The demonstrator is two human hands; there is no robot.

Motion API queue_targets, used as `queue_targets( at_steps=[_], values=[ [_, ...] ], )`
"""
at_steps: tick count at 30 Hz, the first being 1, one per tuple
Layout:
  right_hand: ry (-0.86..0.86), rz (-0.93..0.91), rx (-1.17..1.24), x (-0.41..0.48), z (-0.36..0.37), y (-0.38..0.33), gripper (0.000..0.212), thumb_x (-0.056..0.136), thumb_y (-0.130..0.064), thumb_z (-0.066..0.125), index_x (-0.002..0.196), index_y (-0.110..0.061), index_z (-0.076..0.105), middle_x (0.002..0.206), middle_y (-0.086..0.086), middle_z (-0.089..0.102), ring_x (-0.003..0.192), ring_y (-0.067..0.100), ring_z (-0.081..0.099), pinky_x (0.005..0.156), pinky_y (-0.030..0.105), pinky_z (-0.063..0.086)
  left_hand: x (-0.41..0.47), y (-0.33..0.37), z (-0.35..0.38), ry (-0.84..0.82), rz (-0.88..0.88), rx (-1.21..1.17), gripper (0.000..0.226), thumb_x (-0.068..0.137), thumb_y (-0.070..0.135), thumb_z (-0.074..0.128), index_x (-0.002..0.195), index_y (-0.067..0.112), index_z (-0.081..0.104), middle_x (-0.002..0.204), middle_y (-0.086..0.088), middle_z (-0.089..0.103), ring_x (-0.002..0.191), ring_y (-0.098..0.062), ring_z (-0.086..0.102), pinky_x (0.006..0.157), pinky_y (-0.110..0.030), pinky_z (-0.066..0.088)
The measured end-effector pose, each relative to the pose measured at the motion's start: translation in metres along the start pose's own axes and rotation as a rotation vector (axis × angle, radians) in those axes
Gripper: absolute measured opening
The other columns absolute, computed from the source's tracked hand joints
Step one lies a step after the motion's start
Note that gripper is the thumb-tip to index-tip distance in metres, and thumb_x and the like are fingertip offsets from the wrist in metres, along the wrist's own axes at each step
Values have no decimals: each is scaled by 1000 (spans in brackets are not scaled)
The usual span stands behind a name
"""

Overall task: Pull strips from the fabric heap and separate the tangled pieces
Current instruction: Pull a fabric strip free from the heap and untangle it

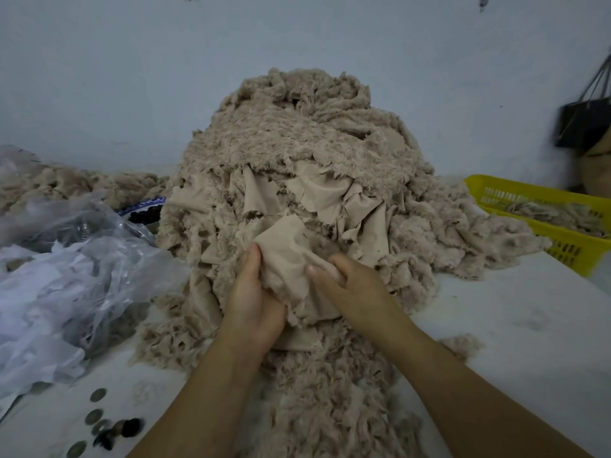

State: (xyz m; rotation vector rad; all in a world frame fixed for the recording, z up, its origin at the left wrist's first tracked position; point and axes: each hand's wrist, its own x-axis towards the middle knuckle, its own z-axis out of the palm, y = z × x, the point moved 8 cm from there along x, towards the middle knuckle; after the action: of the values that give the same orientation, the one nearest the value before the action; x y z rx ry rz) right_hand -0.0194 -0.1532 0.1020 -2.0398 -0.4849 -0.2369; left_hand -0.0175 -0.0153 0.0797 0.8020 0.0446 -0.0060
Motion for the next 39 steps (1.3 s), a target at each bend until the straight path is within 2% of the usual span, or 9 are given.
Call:
queue_targets(
  at_steps=[3,8,14,22,25,27,32,36,39],
  values=[
    [57,-37,-30,3,-5,-7,34,97,-40,59,82,-9,54,69,-2,50,63,10,45,60,32,36,-3,-9,7,-78,-92,81,75,96,63,37,134,1,57,130,-22,65,121,-29,64,102,-44,53],
    [-32,-69,-194,0,10,-12,24,95,-44,59,83,-27,48,79,-11,49,70,2,48,58,23,35,-4,-12,3,70,15,402,49,84,42,67,107,-2,73,97,-20,76,88,-21,76,67,-24,60],
    [-99,3,-196,3,17,6,26,98,-37,55,75,-27,50,77,-8,48,64,2,44,57,22,33,-9,11,1,231,220,485,40,99,35,57,129,10,64,113,-9,74,106,-23,71,90,-39,59],
    [105,222,-205,13,-17,39,19,91,-26,60,78,-22,47,73,-7,52,67,9,49,54,29,32,-22,5,32,69,253,436,22,100,29,57,103,14,73,96,-8,78,93,-21,75,75,-31,62],
    [164,416,-128,14,-37,65,13,98,-27,50,90,-17,52,82,-3,56,81,21,56,63,31,36,-22,14,24,88,186,307,28,98,32,58,87,12,75,68,-5,71,57,-18,68,49,-29,56],
    [276,534,-45,9,-59,77,18,100,-28,46,88,-15,52,83,2,56,81,25,54,64,32,37,-17,22,6,181,160,273,46,104,23,48,63,11,64,46,2,47,36,-9,41,35,-19,34],
    [158,332,-101,8,-34,54,21,94,-28,55,78,-18,45,79,-1,46,71,15,46,59,24,34,-11,17,-13,316,98,348,32,106,24,42,80,16,59,55,4,62,55,-11,57,46,-20,48],
    [339,62,-157,1,-45,14,34,92,-45,48,115,-21,58,116,-6,41,116,17,44,99,39,42,-11,17,2,168,142,195,35,105,36,43,96,19,73,85,7,75,78,-9,71,87,-26,55],
    [202,-129,-66,-4,-23,-20,36,89,-67,38,88,-35,55,98,-15,47,96,6,48,81,30,43,-10,11,11,52,114,165,44,105,32,42,83,25,80,86,7,73,81,-6,71,78,-25,58]
  ],
)
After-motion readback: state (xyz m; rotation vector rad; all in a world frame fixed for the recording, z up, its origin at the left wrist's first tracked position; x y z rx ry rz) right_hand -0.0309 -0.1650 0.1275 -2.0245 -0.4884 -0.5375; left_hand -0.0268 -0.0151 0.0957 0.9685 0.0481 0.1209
